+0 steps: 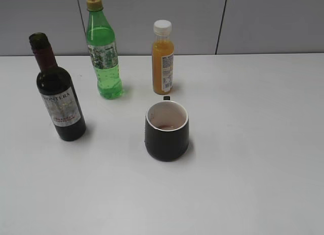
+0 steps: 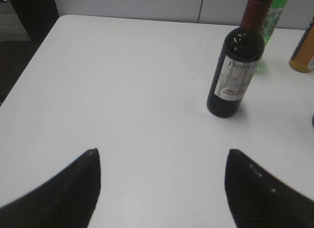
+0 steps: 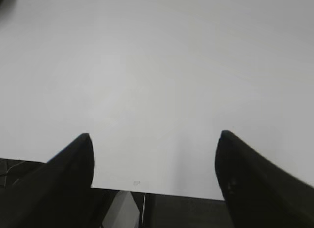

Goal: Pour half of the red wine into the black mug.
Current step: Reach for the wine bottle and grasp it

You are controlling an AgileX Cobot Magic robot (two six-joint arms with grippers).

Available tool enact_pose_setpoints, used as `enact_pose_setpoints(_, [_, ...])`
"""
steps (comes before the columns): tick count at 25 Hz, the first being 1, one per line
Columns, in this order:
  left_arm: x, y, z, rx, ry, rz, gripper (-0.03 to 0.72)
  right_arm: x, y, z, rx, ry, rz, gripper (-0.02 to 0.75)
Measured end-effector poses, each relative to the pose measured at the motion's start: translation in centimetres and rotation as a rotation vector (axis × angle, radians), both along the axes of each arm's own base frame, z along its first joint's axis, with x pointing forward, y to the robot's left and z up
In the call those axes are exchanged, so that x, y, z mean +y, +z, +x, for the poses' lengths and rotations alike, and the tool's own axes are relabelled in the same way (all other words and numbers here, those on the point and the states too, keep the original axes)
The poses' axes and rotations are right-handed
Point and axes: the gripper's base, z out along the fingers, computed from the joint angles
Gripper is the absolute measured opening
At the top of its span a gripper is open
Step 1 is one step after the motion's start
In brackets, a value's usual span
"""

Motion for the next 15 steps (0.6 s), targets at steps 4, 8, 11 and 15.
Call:
enact_pose_setpoints(4, [0.0, 0.0, 0.0, 0.000, 0.000, 0.000, 0.589, 0.0, -1.0, -3.0, -0.110, -0.004, -0.003, 0.580])
enact_pose_setpoints(8, [0.0, 0.0, 0.0, 0.000, 0.000, 0.000, 0.589, 0.0, -1.2, -5.4, -0.238, -0.007, -0.004, 0.580])
enact_pose_setpoints(11, [0.0, 0.0, 0.0, 0.000, 0.000, 0.000, 0.589, 0.0, -1.6, -6.9, -0.317, -0.007, -0.005, 0.580])
enact_pose_setpoints(15, [0.0, 0.0, 0.0, -0.001, 0.000, 0.000, 0.589, 0.0, -2.3, -8.5, -0.401, -0.008, -0.013, 0.580])
